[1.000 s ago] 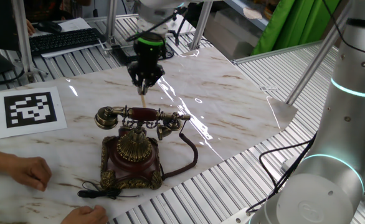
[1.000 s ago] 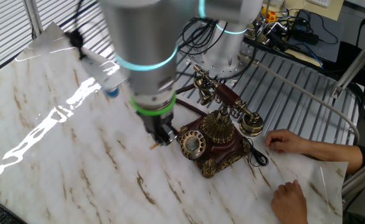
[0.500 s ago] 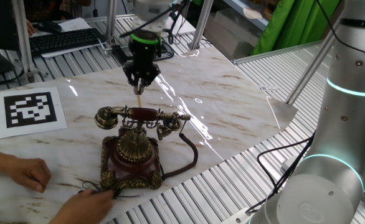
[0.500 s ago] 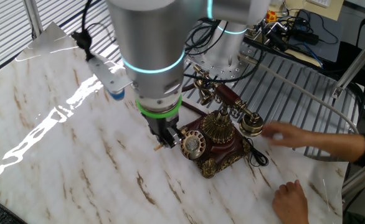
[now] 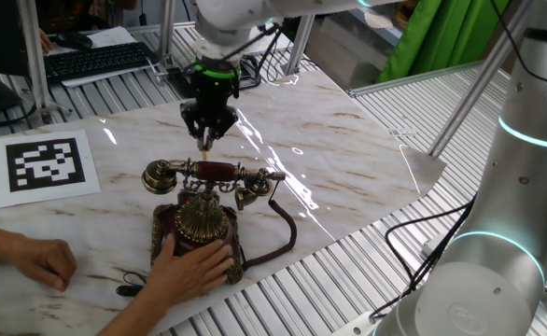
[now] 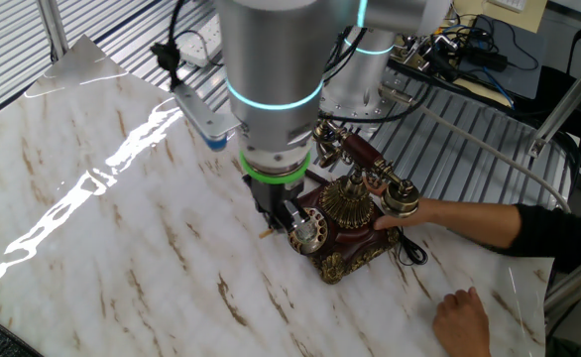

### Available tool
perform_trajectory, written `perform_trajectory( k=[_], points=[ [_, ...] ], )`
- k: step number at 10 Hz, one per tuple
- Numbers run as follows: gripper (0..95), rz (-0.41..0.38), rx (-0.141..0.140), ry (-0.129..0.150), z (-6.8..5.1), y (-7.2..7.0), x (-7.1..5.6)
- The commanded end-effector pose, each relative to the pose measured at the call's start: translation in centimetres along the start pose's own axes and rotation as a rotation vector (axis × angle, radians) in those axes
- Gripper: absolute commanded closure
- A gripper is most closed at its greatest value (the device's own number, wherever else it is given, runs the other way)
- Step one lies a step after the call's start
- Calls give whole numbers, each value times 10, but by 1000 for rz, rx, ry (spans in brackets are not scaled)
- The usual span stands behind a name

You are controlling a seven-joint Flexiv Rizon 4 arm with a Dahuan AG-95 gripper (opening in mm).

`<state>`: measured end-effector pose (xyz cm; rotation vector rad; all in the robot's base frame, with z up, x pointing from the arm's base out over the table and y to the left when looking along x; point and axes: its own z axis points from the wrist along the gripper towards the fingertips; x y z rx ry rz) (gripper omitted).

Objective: Dial a number on an old rotary phone

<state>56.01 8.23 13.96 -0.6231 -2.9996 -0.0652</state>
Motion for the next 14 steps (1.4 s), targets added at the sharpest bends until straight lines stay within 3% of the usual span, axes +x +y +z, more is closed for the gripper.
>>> perform_trajectory(
  k=[1, 5, 14],
  points=[
    [950, 8, 9, -3, 5, 6, 3],
    [950, -6, 21, -19, 14, 5, 13],
    [950, -8, 17, -31, 21, 2, 21]
  ],
)
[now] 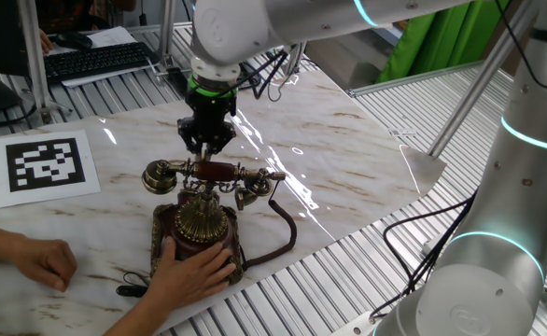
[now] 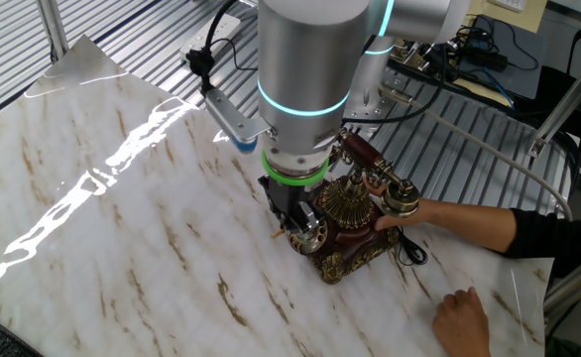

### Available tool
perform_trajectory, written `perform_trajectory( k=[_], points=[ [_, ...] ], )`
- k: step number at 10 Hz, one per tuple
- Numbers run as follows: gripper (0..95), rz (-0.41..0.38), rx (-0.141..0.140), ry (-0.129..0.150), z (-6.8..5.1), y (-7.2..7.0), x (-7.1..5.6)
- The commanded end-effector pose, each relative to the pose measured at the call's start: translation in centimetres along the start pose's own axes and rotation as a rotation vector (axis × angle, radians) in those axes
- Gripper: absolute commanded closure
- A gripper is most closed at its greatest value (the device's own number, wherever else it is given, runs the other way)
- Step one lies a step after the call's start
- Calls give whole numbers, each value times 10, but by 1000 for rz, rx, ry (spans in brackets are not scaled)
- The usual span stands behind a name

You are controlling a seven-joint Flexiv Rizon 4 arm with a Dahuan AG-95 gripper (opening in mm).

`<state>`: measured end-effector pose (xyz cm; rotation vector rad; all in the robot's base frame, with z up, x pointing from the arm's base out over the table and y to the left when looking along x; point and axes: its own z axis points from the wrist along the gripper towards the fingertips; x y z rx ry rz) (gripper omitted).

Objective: Dial a number on an old rotary phone

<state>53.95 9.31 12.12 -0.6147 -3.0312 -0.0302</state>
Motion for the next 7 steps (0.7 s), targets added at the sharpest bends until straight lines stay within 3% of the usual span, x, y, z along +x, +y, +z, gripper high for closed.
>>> perform_trajectory(
  k=[1, 3, 7],
  points=[
    [950, 0, -3, -4, 1, 0, 0],
    [950, 3, -5, -25, 0, 0, 1],
    [950, 6, -6, -41, 0, 1, 4]
  ],
)
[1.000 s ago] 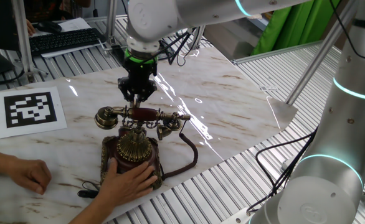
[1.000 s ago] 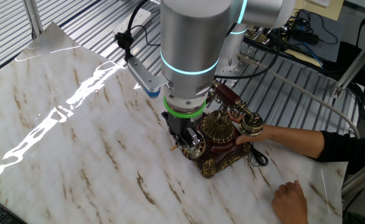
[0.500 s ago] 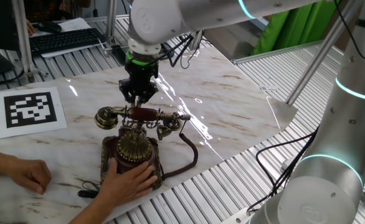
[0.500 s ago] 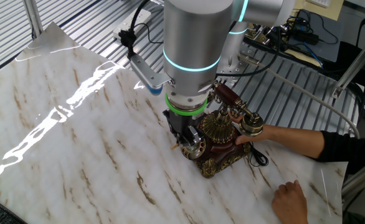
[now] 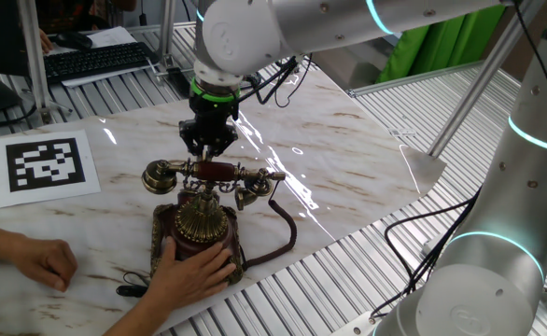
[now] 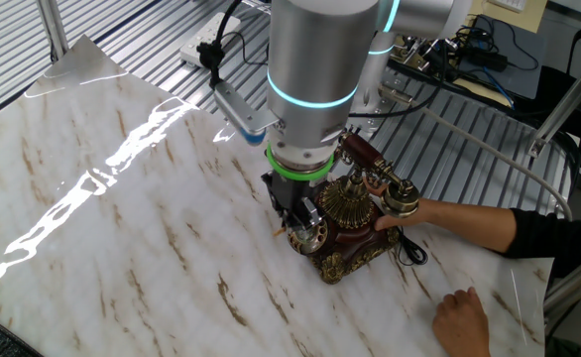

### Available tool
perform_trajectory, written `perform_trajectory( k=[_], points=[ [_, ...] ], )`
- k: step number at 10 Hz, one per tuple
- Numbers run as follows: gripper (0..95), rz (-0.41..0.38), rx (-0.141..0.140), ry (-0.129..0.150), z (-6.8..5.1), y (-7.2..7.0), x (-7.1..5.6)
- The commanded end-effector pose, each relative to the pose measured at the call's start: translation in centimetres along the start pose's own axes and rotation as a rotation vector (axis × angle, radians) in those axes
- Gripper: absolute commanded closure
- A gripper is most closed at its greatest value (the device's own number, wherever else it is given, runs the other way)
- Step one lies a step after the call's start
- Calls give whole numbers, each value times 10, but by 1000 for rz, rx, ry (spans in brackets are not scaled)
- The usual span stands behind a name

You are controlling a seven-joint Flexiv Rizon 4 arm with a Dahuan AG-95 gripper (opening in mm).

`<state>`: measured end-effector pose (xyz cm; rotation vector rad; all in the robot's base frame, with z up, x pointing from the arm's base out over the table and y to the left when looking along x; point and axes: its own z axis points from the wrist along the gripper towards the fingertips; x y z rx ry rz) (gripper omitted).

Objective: Dial a number on an old rotary phone

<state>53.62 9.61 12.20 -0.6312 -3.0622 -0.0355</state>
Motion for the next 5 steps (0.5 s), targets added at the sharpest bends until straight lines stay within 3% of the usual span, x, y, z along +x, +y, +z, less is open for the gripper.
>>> perform_trajectory(
  k=[1, 5],
  points=[
    [950, 2, 3, -15, 0, 0, 1],
    [950, 7, 2, -29, -1, 1, 3]
  ],
)
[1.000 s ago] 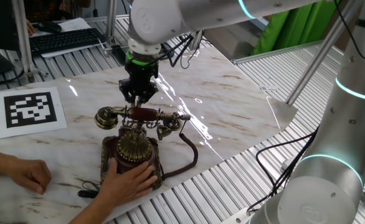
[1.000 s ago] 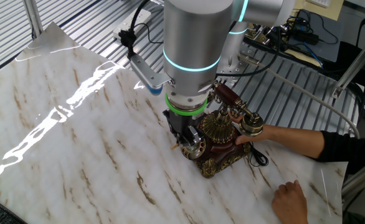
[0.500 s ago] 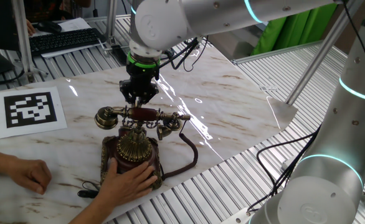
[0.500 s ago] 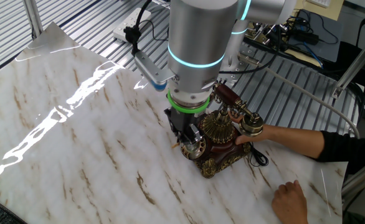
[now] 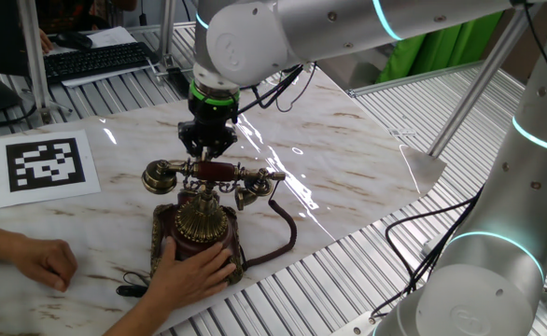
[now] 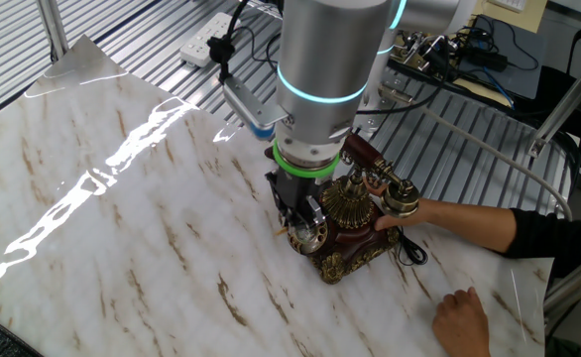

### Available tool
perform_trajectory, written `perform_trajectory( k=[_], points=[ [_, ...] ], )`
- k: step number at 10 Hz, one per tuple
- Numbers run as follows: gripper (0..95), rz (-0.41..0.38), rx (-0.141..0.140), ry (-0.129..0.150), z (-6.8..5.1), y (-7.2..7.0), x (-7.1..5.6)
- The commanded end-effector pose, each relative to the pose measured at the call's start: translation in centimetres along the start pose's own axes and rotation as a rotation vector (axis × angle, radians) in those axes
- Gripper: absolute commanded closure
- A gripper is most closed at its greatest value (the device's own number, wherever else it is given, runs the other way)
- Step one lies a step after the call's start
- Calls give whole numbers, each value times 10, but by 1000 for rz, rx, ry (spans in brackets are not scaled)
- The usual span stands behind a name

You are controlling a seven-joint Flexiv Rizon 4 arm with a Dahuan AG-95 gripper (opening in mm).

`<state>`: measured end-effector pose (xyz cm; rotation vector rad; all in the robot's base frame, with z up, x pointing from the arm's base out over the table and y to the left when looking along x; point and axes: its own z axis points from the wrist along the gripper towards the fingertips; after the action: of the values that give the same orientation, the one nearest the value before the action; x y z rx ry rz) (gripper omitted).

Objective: Dial a number on an old rotary phone

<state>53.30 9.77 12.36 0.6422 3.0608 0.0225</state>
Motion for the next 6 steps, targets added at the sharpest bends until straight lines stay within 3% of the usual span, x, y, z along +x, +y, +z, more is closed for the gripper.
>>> perform_trajectory(
  k=[1, 6],
  points=[
    [950, -1, 1, 1, 1, 1, 0],
    [950, -13, 1, -1, 3, 1, -2]
  ],
)
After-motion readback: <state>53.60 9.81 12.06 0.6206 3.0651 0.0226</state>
